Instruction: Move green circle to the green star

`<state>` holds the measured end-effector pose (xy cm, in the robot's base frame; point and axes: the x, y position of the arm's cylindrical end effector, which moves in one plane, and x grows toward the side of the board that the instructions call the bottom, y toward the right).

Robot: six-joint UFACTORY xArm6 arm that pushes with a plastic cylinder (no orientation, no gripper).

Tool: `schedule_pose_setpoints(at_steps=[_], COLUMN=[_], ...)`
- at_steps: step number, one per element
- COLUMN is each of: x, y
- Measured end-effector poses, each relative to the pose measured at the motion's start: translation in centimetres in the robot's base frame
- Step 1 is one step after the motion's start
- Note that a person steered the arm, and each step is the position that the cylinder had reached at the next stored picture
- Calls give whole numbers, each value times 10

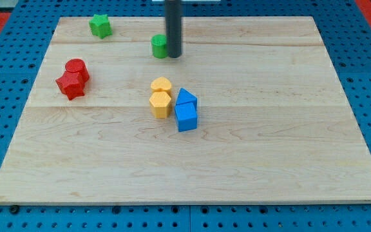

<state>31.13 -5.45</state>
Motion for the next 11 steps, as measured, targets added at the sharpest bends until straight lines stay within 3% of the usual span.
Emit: schedule_pose_setpoints(at_steps=[1,2,3,6,7,9,11], x=[-35,-52,-34,-98,-98,-98,-98], y=[-46,-40,-15,14,-32,-35,-72])
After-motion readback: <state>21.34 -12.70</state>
